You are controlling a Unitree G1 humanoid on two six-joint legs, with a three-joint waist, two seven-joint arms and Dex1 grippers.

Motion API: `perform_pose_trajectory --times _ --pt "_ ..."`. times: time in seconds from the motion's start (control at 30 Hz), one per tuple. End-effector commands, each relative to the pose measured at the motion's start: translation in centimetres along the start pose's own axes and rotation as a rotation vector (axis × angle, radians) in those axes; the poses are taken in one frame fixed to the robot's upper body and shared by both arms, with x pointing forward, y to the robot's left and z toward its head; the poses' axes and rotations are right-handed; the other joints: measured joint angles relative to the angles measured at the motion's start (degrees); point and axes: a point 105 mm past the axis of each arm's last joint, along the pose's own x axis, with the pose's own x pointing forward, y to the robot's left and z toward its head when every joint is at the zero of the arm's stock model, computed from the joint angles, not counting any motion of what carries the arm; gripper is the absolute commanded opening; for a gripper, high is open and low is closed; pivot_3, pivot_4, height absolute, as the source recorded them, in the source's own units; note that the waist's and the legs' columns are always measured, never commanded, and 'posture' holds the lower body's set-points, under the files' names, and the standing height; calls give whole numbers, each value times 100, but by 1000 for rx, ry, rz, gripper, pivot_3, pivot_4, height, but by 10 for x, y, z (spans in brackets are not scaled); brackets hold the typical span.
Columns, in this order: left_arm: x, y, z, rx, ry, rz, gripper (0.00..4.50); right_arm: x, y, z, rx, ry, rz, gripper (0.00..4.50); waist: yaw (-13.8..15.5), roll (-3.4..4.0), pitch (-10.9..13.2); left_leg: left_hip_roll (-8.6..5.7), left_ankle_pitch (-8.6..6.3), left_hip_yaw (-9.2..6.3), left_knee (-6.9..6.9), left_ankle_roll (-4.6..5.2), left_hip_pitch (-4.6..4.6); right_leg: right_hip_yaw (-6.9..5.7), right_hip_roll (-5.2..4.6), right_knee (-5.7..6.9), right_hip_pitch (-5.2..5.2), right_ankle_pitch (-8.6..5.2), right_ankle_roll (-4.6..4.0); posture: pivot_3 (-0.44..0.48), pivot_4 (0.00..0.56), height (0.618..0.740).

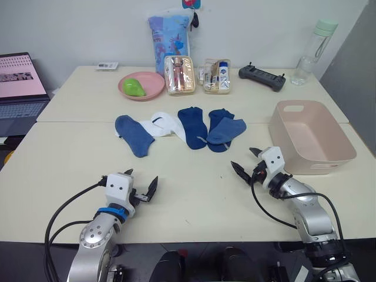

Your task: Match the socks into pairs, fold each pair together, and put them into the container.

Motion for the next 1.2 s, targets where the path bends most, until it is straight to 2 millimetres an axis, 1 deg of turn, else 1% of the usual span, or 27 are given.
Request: perform_pose_trajectory --times 0.03,0.13,0.4,0.53,1.07,1.2 --pt "-2 3 13 27 -47 7 4479 1 -4 21 -18 -72 -16 4500 0 0 0 0 0 0 0 0 0 0 0 0 0 0 0 0 150 740" --pt "-1 4 14 18 -47 7 4479 2 -5 26 -18 -76 -19 4500 0 0 0 0 0 0 0 0 0 0 0 0 0 0 0 0 150 740" --pt "-2 4 14 21 -44 7 4479 0 -3 28 -18 -74 -21 4500 1 0 0 0 0 0 0 0 0 0 0 0 0 0 0 0 150 740" --pt "-1 5 15 18 -48 7 4479 1 -2 32 -20 -77 -19 4500 1 0 0 0 0 0 0 0 0 0 0 0 0 0 0 0 150 740" --pt "-1 6 18 7 -73 11 4479 3 -2 35 -24 -80 -10 4500 1 0 0 0 0 0 0 0 0 0 0 0 0 0 0 0 150 740" --pt "-3 4 18 4 -73 7 4479 1 2 37 -12 -100 15 4500 0 0 0 0 0 0 0 0 0 0 0 0 0 0 0 0 150 740"
